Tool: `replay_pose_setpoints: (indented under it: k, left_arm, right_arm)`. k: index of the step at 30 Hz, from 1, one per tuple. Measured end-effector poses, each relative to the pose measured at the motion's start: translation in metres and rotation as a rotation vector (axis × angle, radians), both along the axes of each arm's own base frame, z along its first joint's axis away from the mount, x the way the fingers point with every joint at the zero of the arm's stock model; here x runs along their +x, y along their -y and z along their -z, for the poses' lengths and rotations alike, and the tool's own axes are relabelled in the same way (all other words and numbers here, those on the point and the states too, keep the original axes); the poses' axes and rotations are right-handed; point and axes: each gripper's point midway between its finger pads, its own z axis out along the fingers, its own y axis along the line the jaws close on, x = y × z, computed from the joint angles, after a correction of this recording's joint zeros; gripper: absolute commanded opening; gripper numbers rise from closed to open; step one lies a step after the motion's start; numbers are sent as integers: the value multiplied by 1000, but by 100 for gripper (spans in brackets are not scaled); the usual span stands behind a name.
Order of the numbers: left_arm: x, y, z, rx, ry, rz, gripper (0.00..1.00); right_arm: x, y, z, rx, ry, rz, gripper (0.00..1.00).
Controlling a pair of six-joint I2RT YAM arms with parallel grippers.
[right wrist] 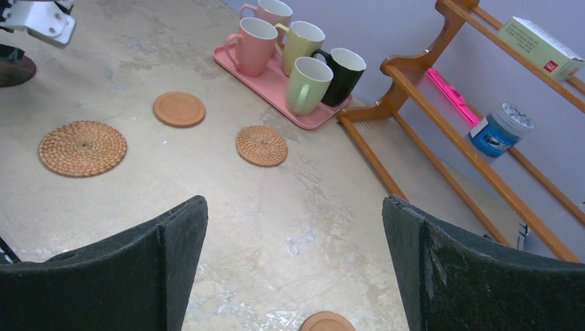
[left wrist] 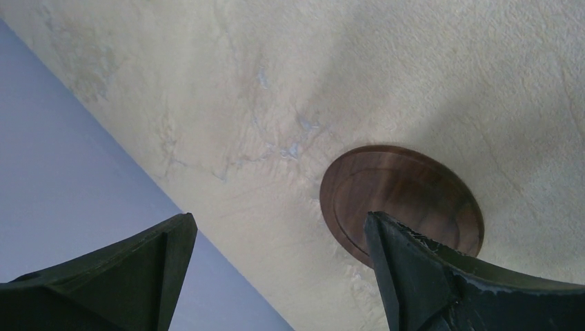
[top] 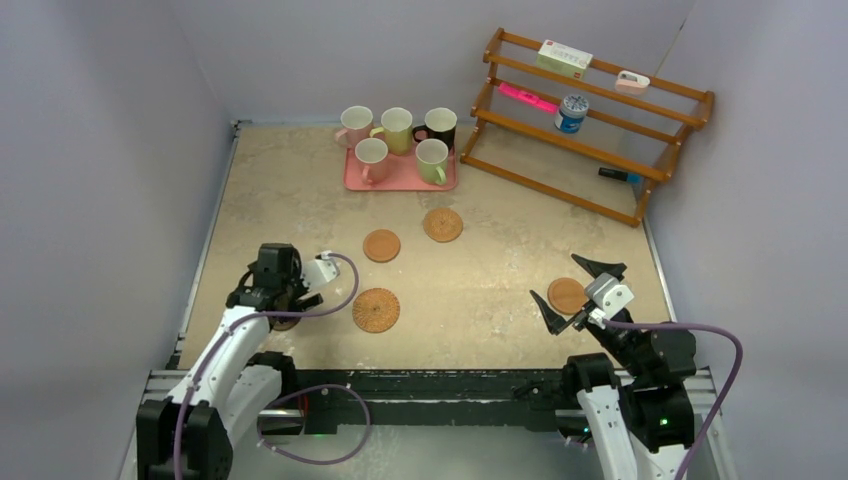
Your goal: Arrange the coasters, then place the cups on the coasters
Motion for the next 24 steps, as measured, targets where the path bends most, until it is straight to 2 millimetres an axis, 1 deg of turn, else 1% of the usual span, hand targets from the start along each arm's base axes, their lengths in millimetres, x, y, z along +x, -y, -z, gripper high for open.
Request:
replay_pose_setpoints:
  k: [5, 12, 16, 24]
  left_arm:
    - [0, 0, 21, 6, -71, 6, 100]
    - [33, 3, 19, 4, -5, 11, 100]
    - [57, 7, 17, -13, 49, 13, 100]
    - [120, 23, 13, -104, 162, 1, 100]
  right_arm:
    - [0, 0, 0, -1, 1, 0, 98]
    - [0, 0, 0, -1, 1, 0, 98]
    - [0, 0, 0, -1, 1, 0, 98]
    - [0, 0, 0, -1, 0, 0, 98]
